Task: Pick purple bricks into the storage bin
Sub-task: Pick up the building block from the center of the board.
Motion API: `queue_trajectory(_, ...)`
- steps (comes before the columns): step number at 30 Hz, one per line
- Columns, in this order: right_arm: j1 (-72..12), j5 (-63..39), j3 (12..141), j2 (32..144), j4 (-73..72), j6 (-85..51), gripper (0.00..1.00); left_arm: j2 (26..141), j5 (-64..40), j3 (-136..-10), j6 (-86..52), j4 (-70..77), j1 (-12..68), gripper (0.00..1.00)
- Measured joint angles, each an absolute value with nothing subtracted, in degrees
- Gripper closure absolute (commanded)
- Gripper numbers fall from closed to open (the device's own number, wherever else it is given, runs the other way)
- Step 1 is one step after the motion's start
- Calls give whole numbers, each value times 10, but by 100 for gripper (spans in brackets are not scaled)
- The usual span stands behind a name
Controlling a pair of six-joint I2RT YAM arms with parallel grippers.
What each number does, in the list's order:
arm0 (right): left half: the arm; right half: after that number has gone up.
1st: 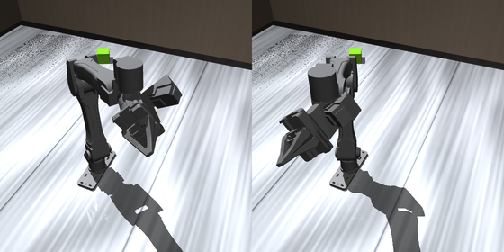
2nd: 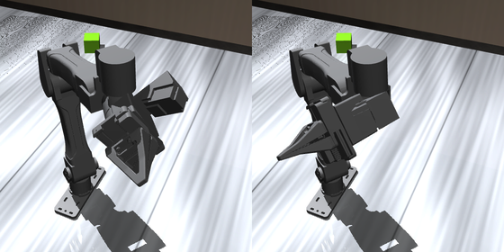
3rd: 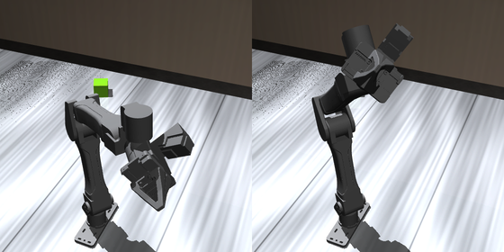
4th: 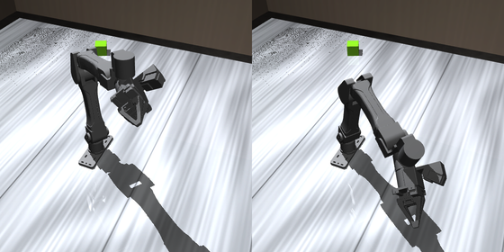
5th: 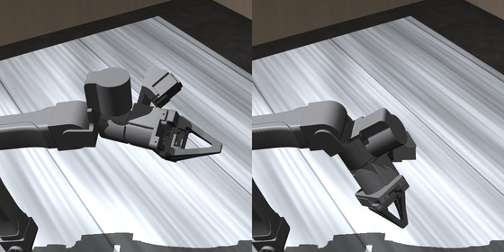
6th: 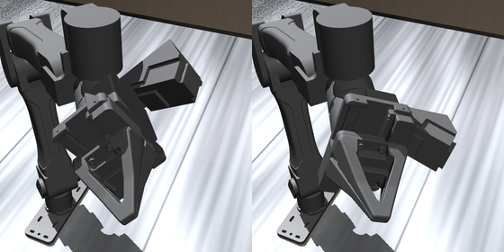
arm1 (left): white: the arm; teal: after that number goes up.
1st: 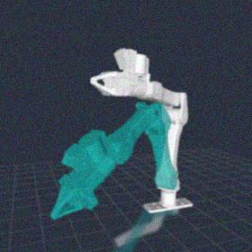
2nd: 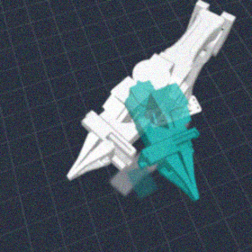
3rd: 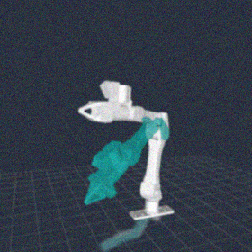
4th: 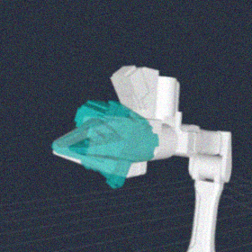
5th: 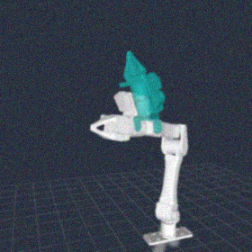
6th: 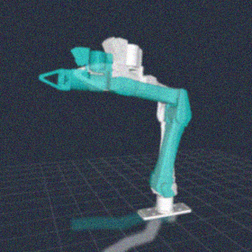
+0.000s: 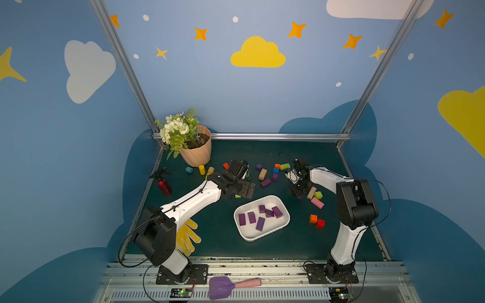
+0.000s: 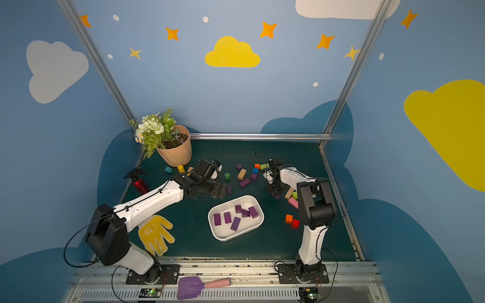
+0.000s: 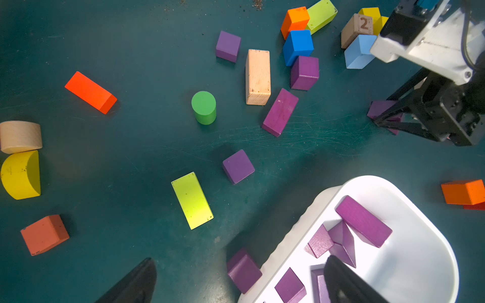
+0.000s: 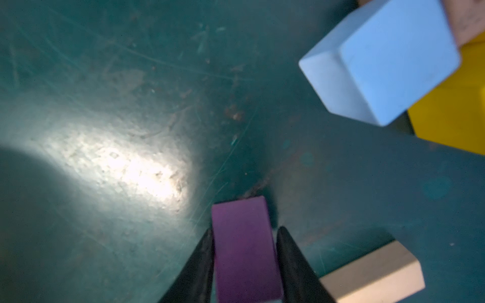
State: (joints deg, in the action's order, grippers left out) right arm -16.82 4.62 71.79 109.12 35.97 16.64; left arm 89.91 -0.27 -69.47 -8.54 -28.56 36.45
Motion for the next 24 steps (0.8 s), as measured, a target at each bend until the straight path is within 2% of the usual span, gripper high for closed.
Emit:
queue_trajectory(3,-169,43,713,1087,359,163,70,899,-1,-695,-85,-286,364,0)
queue_trajectory(15,-178,60,707,1064,360,125,73,893,19,-696,-92,-294,365,0)
queue_trajectory(24,-179,92,697,1039,358,101,74,883,58,-750,-102,-353,368,0)
